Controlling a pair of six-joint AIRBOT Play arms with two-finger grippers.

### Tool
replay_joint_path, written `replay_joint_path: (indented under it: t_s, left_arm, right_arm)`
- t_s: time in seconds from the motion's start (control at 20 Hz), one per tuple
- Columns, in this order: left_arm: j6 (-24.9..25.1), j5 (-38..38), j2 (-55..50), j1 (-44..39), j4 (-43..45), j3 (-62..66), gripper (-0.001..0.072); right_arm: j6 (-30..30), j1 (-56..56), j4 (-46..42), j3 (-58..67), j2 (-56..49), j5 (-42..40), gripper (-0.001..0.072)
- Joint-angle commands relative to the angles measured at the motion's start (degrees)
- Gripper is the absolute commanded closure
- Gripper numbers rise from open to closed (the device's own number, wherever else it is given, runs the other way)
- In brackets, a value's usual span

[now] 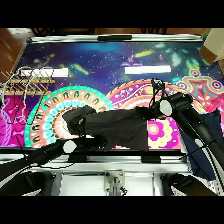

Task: Fold the shirts.

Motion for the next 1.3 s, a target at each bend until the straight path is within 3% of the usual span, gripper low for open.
replay_joint_path:
  t_s: [0.0, 0.05, 0.35, 0.4, 0.45, 0.65, 0.75, 0.95, 1.15, 1.25]
  left_arm:
    - [0.0, 1.0, -2.6, -0.7, -0.4, 1.2, 0.0557]
    - [0.0, 1.0, -2.5, -0.7, -0.3, 1.3, 0.0667]
    - [10.6, -1.4, 3.0, 0.6, 1.0, 1.4, 0.0669]
    - [10.6, -3.2, 4.5, 1.6, 2.8, 1.4, 0.0669]
    - [10.6, -5.4, 6.3, 3.0, 5.2, 1.4, 0.0668]
    - [10.6, -12.9, 13.6, 9.5, 11.1, 1.4, 0.0668]
    - [10.6, -14.2, 16.9, 12.2, 11.1, 1.4, 0.0668]
    - [10.3, -14.3, 22.0, 15.6, 11.0, 1.5, 0.0668]
    - [9.2, -14.3, 23.3, 16.3, 10.8, 1.5, 0.0668]
    - [9.2, -14.3, 23.3, 16.3, 10.8, 1.5, 0.0668]
  right_arm:
    - [-1.1, 0.0, 0.6, 0.1, 0.0, 1.5, 0.0635]
    - [-1.1, 0.0, 0.6, 0.0, 0.0, 1.6, 0.0635]
    - [-1.1, 0.0, 0.5, 0.0, 0.0, 2.0, 0.06]
    - [-1.2, 0.0, 0.3, 0.0, 0.0, 2.4, 0.0314]
    - [-2.5, 0.0, -0.2, 0.1, 0.0, 3.4, 0.0071]
    - [-10.4, -3.1, -6.2, 0.0, 0.0, 15.9, 0.0063]
    - [-14.9, -9.4, -2.4, -0.6, 0.0, 18.0, 0.0063]
    - [-19.2, -20.8, 11.5, -9.7, 0.0, 12.1, 0.0066]
    - [-26.8, -22.1, 25.0, -18.0, -3.1, 7.4, 0.0066]
    - [-27.6, -22.1, 26.7, -18.5, -5.9, 6.1, 0.0066]
